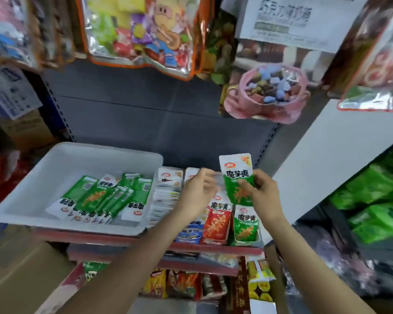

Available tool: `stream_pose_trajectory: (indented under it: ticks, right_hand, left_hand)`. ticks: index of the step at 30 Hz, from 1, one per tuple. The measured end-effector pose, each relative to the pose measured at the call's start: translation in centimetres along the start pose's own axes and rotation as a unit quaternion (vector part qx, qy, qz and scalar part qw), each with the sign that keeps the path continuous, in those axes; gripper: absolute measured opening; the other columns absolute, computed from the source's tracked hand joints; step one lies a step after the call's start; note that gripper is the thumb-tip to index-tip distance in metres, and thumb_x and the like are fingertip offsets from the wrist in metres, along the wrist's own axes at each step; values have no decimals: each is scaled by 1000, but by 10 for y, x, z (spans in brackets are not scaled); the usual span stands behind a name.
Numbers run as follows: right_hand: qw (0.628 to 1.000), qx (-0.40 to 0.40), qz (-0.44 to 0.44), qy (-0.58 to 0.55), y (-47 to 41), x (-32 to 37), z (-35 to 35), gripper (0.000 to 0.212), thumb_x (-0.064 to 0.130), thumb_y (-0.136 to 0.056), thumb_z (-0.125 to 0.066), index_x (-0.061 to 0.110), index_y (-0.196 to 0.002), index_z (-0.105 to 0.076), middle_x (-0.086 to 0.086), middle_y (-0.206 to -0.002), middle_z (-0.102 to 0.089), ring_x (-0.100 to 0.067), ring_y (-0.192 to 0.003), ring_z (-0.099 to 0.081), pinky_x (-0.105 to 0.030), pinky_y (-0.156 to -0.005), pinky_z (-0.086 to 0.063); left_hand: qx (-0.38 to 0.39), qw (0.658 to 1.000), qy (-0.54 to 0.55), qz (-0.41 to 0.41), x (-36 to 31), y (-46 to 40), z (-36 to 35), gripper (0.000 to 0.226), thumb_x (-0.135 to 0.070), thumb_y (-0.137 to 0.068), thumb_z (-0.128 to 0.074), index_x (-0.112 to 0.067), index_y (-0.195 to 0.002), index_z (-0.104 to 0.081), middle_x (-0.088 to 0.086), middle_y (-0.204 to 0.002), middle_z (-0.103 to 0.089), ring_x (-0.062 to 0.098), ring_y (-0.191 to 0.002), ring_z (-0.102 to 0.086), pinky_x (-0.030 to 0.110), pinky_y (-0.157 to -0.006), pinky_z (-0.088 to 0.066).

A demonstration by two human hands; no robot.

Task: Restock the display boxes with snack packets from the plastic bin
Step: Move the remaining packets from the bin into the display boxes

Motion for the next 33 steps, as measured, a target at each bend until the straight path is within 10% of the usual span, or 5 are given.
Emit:
stream_pose_trajectory:
  ticks: [5,10,18,22,33]
  right_hand:
    - [999,-33,-17,1,-9,-33,47,8,-2,-85,-62,1,-93,-62,-4,-85,-68,-21,-79,-64,-38,-72,-55]
    - [998,-55,-20,-24,-19,-49,64,11,-3,-86,-60,4,-94,-62,-7,-90,-69,-23,-83,-66,-31,-71,-57]
    - [991,-46,-53,-112,-32,-54,68,18,-6,-87,-58,7,-99,-60,-2,-95,-68,-9,-83,-66,-23,-69,-55]
    - [990,55,-128,-14,-33,-83,44,22,-10,-79,-59,10,-85,-65,-12,-89,-70,-26,-82,-66,-43,-79,-56]
    - [952,164,-48,256,-33,-84,35,33,-5,-82,-51,22,-65,-57,0,-69,-64,-18,-70,-61,-13,-62,-43]
  left_hand:
    - [138,931,-327,-83,-3,-7,-80,53,-16,-92,-54,-15,-141,-35,4,-144,-41,22,-131,-37,38,-109,-32]
    - [178,882,-420,-122,-2,-22,-108,58,-9,-89,-51,-12,-144,-32,6,-150,-33,20,-137,-28,35,-112,-25]
    - [173,897,-371,-163,-7,-19,-113,33,-22,-93,-50,-21,-126,-54,-2,-128,-53,16,-123,-40,28,-106,-20]
    - [180,910,-344,-150,-4,-15,-110,37,-19,-95,-49,-24,-130,-53,-2,-129,-51,16,-122,-41,28,-106,-25]
    - [196,922,-308,-130,-4,-7,-105,39,-9,-95,-43,-19,-132,-52,0,-126,-53,17,-114,-51,32,-95,-43]
Point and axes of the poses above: each hand's wrist, its own y-axis away from the middle knuckle, its own z-axis out of the back of the hand, x = y × z, the point moved 7 cm from there along -y, towards the middle knuckle
